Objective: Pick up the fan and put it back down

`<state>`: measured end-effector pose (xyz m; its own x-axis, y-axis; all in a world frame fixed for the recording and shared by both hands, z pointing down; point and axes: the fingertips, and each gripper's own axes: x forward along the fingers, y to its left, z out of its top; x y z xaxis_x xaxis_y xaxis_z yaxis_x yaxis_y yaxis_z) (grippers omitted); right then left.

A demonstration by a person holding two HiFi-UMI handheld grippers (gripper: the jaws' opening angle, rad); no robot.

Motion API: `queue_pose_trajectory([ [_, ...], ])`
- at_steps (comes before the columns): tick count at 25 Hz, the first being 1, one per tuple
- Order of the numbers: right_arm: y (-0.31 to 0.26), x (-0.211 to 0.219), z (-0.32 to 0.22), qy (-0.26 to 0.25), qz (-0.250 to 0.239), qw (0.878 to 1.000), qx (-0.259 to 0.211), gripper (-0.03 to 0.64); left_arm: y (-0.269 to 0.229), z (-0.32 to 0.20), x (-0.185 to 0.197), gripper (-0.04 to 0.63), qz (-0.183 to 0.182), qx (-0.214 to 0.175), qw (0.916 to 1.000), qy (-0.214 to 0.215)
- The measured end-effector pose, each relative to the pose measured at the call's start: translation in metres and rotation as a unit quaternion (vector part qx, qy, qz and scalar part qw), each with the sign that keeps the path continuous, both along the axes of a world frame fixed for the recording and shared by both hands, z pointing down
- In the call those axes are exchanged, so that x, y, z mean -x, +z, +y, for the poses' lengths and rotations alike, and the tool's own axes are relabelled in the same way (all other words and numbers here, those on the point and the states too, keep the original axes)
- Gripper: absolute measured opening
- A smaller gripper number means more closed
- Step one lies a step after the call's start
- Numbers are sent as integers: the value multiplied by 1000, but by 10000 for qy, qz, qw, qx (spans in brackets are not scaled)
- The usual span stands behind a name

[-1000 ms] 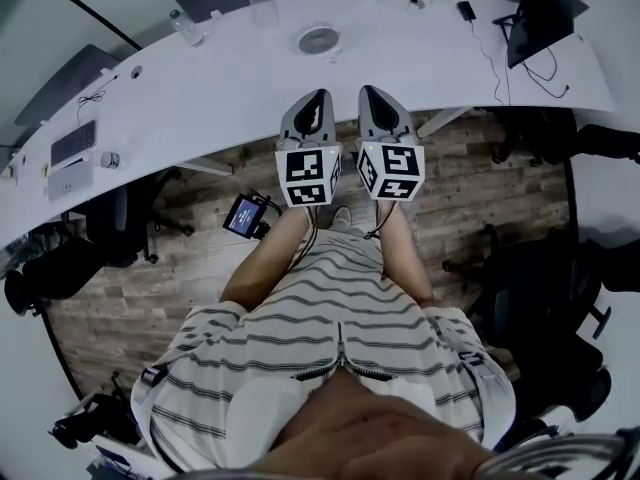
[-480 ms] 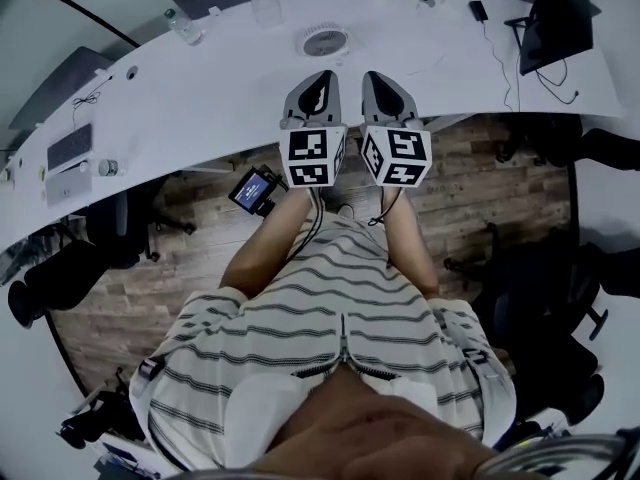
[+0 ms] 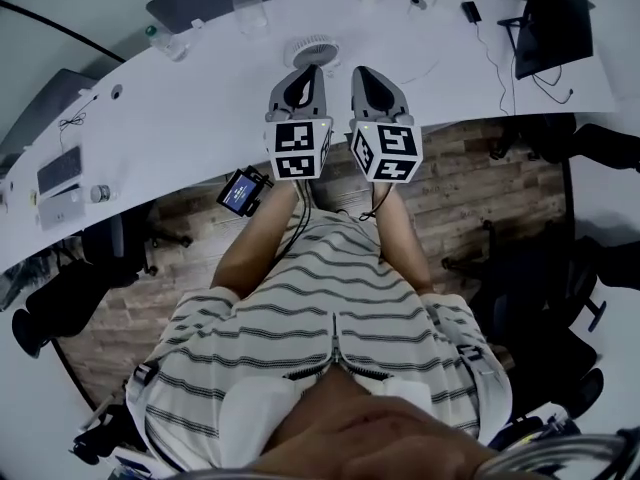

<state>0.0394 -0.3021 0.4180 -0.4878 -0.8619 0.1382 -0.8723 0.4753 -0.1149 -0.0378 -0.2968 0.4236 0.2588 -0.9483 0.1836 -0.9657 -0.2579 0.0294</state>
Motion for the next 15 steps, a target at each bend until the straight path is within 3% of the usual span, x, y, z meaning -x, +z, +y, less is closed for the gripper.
queue_pose_trajectory([
  [7, 10, 8, -18, 37, 60, 9999, 74, 11, 22, -27, 9, 9, -202, 186, 9990, 346],
  [15, 18, 12, -26, 39, 94, 9998, 148, 11, 63, -53, 25, 9, -792, 627, 9931, 597],
])
